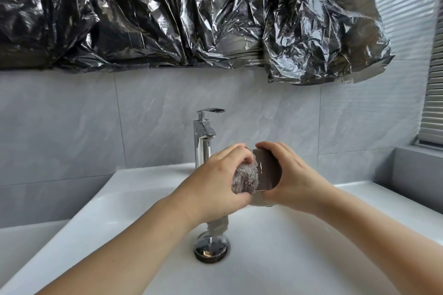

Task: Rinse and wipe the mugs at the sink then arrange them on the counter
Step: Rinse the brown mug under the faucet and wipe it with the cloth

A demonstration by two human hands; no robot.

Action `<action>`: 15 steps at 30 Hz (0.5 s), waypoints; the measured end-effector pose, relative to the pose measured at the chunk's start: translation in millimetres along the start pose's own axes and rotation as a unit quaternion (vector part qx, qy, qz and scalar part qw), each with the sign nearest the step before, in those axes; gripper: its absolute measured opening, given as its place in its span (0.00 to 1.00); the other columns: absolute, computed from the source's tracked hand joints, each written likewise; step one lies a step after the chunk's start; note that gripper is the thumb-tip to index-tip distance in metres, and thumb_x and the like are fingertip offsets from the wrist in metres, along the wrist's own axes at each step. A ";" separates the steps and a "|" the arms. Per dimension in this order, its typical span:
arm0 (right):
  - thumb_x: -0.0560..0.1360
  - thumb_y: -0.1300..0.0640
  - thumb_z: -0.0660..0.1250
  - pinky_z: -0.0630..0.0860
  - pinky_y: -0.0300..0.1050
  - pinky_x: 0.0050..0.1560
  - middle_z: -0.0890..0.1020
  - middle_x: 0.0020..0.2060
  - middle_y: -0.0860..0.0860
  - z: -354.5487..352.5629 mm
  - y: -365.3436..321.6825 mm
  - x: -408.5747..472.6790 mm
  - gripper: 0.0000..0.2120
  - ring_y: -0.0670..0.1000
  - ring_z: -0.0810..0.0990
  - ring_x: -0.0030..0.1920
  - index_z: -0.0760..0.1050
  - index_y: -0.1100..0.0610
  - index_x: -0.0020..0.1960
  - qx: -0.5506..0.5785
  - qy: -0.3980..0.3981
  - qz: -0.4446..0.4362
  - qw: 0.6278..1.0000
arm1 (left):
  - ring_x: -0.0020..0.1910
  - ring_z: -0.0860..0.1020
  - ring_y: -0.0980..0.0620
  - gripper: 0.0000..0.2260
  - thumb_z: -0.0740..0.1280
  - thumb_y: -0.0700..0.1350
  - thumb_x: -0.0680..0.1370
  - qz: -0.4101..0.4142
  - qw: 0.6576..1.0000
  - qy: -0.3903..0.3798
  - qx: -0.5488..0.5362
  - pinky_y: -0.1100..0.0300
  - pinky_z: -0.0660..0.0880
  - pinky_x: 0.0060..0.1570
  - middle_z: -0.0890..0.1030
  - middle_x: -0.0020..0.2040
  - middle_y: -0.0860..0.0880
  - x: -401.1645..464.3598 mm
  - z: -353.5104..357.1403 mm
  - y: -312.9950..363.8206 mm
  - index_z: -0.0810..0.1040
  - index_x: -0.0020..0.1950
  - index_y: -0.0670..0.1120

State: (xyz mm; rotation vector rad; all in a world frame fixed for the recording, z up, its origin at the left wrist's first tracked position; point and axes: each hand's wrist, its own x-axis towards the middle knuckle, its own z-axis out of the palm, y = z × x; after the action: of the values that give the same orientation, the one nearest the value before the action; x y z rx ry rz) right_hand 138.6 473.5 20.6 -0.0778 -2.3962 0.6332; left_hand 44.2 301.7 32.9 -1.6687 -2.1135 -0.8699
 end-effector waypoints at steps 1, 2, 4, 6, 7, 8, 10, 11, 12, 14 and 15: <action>0.59 0.45 0.80 0.66 0.21 0.51 0.69 0.61 0.40 0.2 -1.2 0.0 0.45 0.37 0.69 0.57 0.65 0.48 0.72 -0.008 -0.004 0.003 1.000 | 0.54 0.73 0.61 0.22 0.73 0.44 0.68 -0.013 1.000 0.006 0.002 0.66 0.70 0.55 0.74 0.63 0.59 -0.8 0.7 -0.6 0.70 0.59 0.55; 0.60 0.45 0.77 0.67 0.23 0.51 0.69 0.62 0.40 0.8 -2.3 0.3 0.44 0.39 0.69 0.59 0.64 0.47 0.73 -0.013 -0.004 0.007 1.000 | 0.51 0.75 0.61 0.21 0.72 0.44 0.68 -0.029 0.999 0.018 -0.001 0.63 0.73 0.53 0.76 0.61 0.58 -1.4 -0.4 -0.9 0.70 0.57 0.57; 0.63 0.49 0.75 0.69 0.29 0.54 0.70 0.62 0.41 3.0 -2.2 1.9 0.42 0.44 0.71 0.61 0.63 0.48 0.74 -0.009 0.006 0.016 1.000 | 0.51 0.79 0.54 0.20 0.71 0.45 0.67 -0.061 0.997 0.053 -0.020 0.56 0.76 0.51 0.79 0.58 0.57 -0.7 -3.6 -2.5 0.69 0.54 0.58; 0.66 0.56 0.75 0.71 0.36 0.58 0.70 0.63 0.43 4.6 -1.7 1.9 0.40 0.44 0.72 0.60 0.62 0.49 0.75 0.005 0.018 0.024 1.000 | 0.51 0.81 0.50 0.19 0.71 0.44 0.66 -0.078 0.993 0.074 -0.041 0.55 0.77 0.51 0.79 0.59 0.60 0.3 -4.7 -1.8 0.70 0.52 0.56; 0.67 0.58 0.74 0.72 0.37 0.58 0.70 0.62 0.43 4.7 -2.3 1.5 0.40 0.44 0.71 0.60 0.62 0.49 0.75 0.011 0.020 0.026 0.999 | 0.50 0.81 0.49 0.18 0.71 0.43 0.66 -0.080 0.993 0.082 -0.042 0.54 0.77 0.50 0.78 0.59 0.61 0.4 -3.6 -0.2 0.70 0.52 0.55; 0.67 0.59 0.73 0.73 0.38 0.59 0.69 0.62 0.42 4.3 -2.4 1.0 0.40 0.44 0.71 0.60 0.61 0.49 0.75 0.015 0.020 0.027 0.999 | 0.48 0.81 0.49 0.17 0.70 0.42 0.66 -0.081 0.992 0.092 -0.039 0.54 0.77 0.49 0.79 0.59 0.60 0.3 -2.1 2.2 0.69 0.51 0.55; 0.67 0.59 0.73 0.75 0.40 0.59 0.69 0.61 0.41 3.8 -1.4 1.0 0.40 0.44 0.73 0.60 0.61 0.48 0.76 0.028 0.019 0.038 0.999 | 0.44 0.80 0.49 0.17 0.69 0.40 0.67 -0.082 0.988 0.121 -0.040 0.53 0.76 0.45 0.80 0.57 0.58 0.4 2.1 5.2 0.69 0.50 0.55; 0.67 0.59 0.73 0.76 0.40 0.57 0.69 0.61 0.40 4.0 -1.2 1.5 0.41 0.46 0.75 0.59 0.60 0.47 0.76 0.044 0.020 0.050 0.998 | 0.44 0.80 0.49 0.17 0.68 0.40 0.67 -0.085 0.986 0.133 -0.046 0.53 0.76 0.44 0.80 0.57 0.58 0.6 4.0 5.6 0.69 0.50 0.54; 0.67 0.58 0.74 0.77 0.40 0.56 0.69 0.62 0.40 4.5 -1.0 2.2 0.42 0.47 0.77 0.59 0.60 0.46 0.76 0.068 0.025 0.064 0.995 | 0.46 0.80 0.49 0.16 0.69 0.39 0.67 -0.092 0.984 0.143 -0.056 0.54 0.76 0.45 0.80 0.57 0.59 0.8 5.2 5.7 0.69 0.50 0.54; 0.62 0.53 0.74 0.77 0.43 0.60 0.71 0.65 0.42 6.4 1.2 4.7 0.45 0.47 0.76 0.63 0.61 0.46 0.77 0.119 0.047 0.085 0.988 | 0.51 0.79 0.52 0.15 0.69 0.39 0.68 -0.113 0.977 0.163 -0.081 0.57 0.76 0.48 0.78 0.57 0.62 1.7 6.7 3.7 0.70 0.49 0.53; 0.60 0.51 0.73 0.76 0.44 0.62 0.72 0.65 0.44 6.7 2.7 6.1 0.46 0.45 0.74 0.65 0.62 0.47 0.77 0.142 0.058 0.093 0.984 | 0.52 0.79 0.53 0.15 0.70 0.39 0.68 -0.119 0.973 0.175 -0.093 0.59 0.76 0.49 0.78 0.58 0.63 2.4 7.2 3.1 0.70 0.49 0.53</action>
State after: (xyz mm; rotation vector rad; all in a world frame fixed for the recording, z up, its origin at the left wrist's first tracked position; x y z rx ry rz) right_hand 129.4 474.3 18.4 -0.2122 -2.1806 1.0228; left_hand 47.4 308.5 29.6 -1.2374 -2.0580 -1.3611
